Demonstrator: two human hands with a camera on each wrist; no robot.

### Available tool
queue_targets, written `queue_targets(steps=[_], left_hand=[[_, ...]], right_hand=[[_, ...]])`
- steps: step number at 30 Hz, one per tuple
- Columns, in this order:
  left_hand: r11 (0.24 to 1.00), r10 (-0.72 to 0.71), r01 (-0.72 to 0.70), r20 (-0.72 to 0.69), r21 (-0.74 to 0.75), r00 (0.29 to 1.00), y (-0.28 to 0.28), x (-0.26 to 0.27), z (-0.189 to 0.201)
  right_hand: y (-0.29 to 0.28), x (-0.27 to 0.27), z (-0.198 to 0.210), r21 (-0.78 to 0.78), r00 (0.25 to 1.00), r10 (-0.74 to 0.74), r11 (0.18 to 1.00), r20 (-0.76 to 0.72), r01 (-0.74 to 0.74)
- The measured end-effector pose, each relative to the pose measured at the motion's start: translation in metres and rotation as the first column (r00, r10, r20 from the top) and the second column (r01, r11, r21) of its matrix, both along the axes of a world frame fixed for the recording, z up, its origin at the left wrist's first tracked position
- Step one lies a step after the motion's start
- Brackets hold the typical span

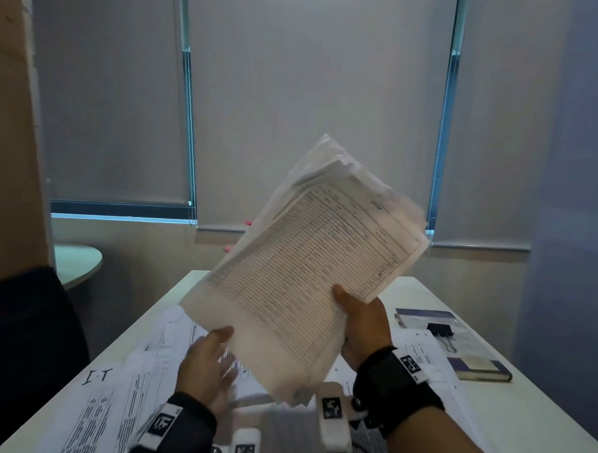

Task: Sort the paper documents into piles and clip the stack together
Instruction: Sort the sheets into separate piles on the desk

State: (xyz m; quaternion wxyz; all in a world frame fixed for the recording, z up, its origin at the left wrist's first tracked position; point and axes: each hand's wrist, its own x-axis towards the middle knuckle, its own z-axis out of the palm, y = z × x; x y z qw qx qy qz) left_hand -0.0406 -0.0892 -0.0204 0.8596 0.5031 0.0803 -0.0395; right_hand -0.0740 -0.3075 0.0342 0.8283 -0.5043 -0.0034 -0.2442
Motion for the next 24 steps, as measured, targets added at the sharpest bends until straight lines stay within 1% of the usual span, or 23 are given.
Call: queue_targets(steps=[1, 2, 3, 4, 6, 7, 8, 9, 10, 11, 12, 13, 14, 16, 18, 21, 24], left_hand=[[0.997, -0.033, 0.034, 0.026, -0.073, 0.999, -0.004, -0.003, 0.004], [0.994, -0.028, 0.035, 0.066, -0.106, 0.997, -0.007, -0.006, 0.009], [0.995, 0.001, 0.010, 0.116, -0.099, 0.993, -0.007, -0.010, 0.016], [0.997, 0.054, -0.045, 0.160, -0.060, 0.986, -0.001, -0.009, 0.023], [0.972, 0.161, -0.198, 0.256, 0.125, 0.953, 0.019, -0.005, 0.035], [0.948, 0.163, -0.237, 0.316, 0.211, 0.935, 0.031, -0.003, 0.040], [0.920, 0.160, -0.271, 0.361, 0.282, 0.919, 0.042, -0.003, 0.046], [0.889, 0.155, -0.308, 0.410, 0.338, 0.899, 0.051, -0.003, 0.049], [0.878, 0.152, -0.322, 0.430, 0.355, 0.890, 0.056, -0.004, 0.054], [0.878, 0.151, -0.324, 0.438, 0.352, 0.886, 0.060, -0.003, 0.058], [0.883, 0.154, -0.320, 0.433, 0.342, 0.888, 0.062, -0.002, 0.060], [0.887, 0.149, -0.315, 0.437, 0.338, 0.887, 0.064, -0.001, 0.062], [0.890, 0.142, -0.310, 0.443, 0.334, 0.885, 0.064, 0.000, 0.063], [0.900, 0.129, -0.296, 0.451, 0.321, 0.883, 0.066, 0.003, 0.058], [0.912, 0.081, -0.256, 0.471, 0.321, 0.878, 0.068, 0.001, 0.051], [0.922, 0.001, -0.180, 0.462, 0.343, 0.887, 0.069, -0.002, 0.034], [0.917, -0.049, -0.121, 0.409, 0.380, 0.911, 0.068, -0.001, 0.017]], right_hand=[[0.003, 0.000, -0.003, 0.018, 1.000, 0.022, 1.000, -0.004, -0.022], [0.006, 0.000, -0.005, 0.028, 0.999, 0.042, 0.999, -0.010, -0.041], [0.006, -0.002, -0.006, 0.049, 0.998, 0.056, 0.997, -0.012, -0.055], [0.003, -0.004, -0.007, 0.090, 0.998, 0.062, 0.994, -0.004, -0.062], [-0.014, -0.007, -0.009, 0.170, 0.999, 0.036, 0.985, 0.022, -0.040], [-0.026, -0.008, -0.010, 0.170, 1.000, 0.008, 0.985, 0.026, -0.012], [-0.038, -0.010, -0.010, 0.125, 1.000, -0.026, 0.992, 0.014, 0.024], [-0.047, -0.012, -0.012, 0.025, 0.998, -0.062, 0.998, -0.004, 0.062], [-0.053, -0.014, -0.013, -0.130, 0.995, -0.096, 0.987, -0.019, 0.093], [-0.055, -0.016, -0.014, -0.297, 0.992, -0.124, 0.948, -0.028, 0.110], [-0.054, -0.018, -0.013, -0.444, 0.989, -0.142, 0.889, -0.035, 0.112], [-0.053, -0.018, -0.014, -0.542, 0.987, -0.155, 0.833, -0.043, 0.107], [-0.051, -0.018, -0.013, -0.589, 0.986, -0.163, 0.801, -0.042, 0.107], [-0.052, -0.015, -0.011, -0.583, 0.982, -0.189, 0.801, -0.027, 0.138], [-0.055, -0.012, -0.013, -0.533, 0.979, -0.201, 0.832, -0.035, 0.152], [-0.053, -0.016, -0.022, -0.477, 0.985, -0.172, 0.868, -0.036, 0.134], [-0.050, -0.024, -0.024, -0.529, 0.977, -0.212, 0.830, -0.004, 0.178]])
